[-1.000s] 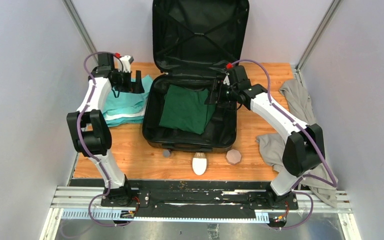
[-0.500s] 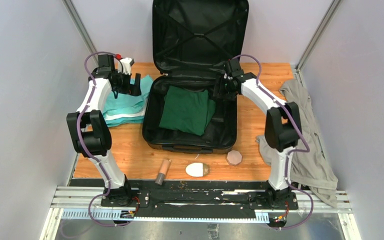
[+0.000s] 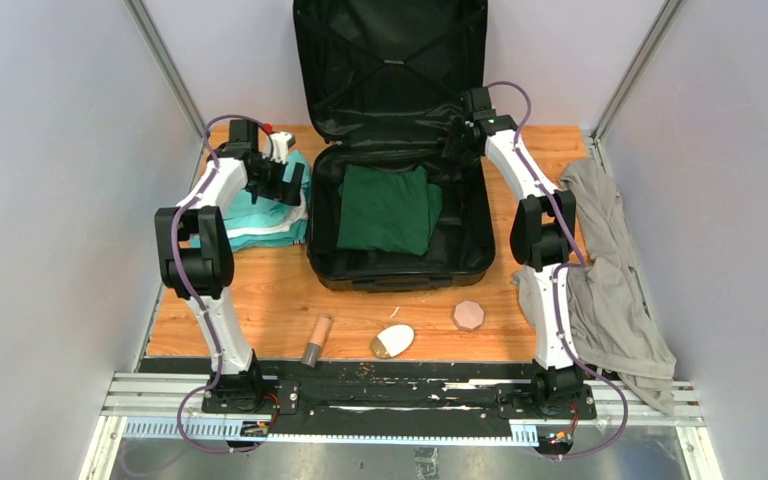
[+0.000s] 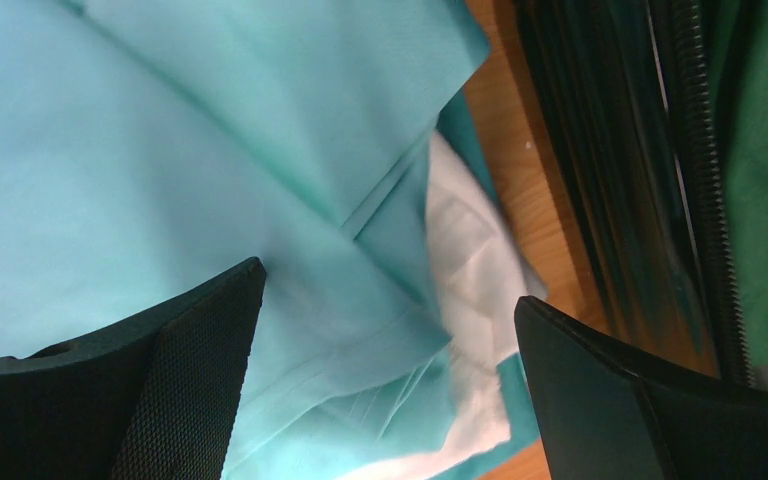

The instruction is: Pack the luggage

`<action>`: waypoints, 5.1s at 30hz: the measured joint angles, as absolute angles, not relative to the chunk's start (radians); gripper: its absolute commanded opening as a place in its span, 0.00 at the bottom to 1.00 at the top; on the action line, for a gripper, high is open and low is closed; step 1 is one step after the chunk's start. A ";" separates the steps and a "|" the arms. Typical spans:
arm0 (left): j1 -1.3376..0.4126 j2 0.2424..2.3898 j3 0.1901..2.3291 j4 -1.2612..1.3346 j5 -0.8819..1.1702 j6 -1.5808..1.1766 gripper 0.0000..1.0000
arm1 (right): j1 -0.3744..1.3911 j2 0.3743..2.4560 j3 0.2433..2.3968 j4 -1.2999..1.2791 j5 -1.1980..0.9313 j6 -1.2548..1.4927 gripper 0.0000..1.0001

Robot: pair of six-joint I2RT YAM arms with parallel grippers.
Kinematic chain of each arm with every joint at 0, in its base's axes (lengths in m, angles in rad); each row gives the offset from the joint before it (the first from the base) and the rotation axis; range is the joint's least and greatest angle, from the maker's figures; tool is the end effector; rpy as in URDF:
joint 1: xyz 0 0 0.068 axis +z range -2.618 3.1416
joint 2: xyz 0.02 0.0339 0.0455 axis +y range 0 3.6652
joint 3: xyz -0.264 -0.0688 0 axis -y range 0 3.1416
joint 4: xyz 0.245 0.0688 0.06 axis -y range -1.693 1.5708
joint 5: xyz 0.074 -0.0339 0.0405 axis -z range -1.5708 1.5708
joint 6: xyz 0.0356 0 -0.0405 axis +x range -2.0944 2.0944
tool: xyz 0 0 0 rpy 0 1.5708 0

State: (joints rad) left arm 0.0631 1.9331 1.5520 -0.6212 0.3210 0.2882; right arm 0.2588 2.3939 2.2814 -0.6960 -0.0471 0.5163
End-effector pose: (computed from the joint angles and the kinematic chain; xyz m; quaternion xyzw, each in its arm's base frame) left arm 0.4212 0.0154 0.2341 0.1510 0.9365 -0.1027 0.2994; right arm 0.5210 0.1397 0.2459 0.1105 0.9214 0.1608 0.3360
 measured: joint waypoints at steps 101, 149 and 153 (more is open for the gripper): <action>-0.549 1.969 1.719 -0.335 0.564 -0.307 0.00 | 0.252 1.478 1.242 -0.342 -0.350 0.715 0.57; -0.635 1.964 1.662 -0.435 0.453 -0.048 1.00 | 0.260 1.459 1.240 -0.363 -0.363 0.735 0.60; -0.625 2.049 1.710 -0.495 0.544 -0.072 1.00 | 0.256 1.458 1.240 -0.372 -0.355 0.721 0.60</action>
State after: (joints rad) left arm -0.6250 2.0491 1.7103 -0.4950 0.5442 -0.0723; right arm 0.2562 1.4578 1.2396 -0.3721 -0.3550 0.7208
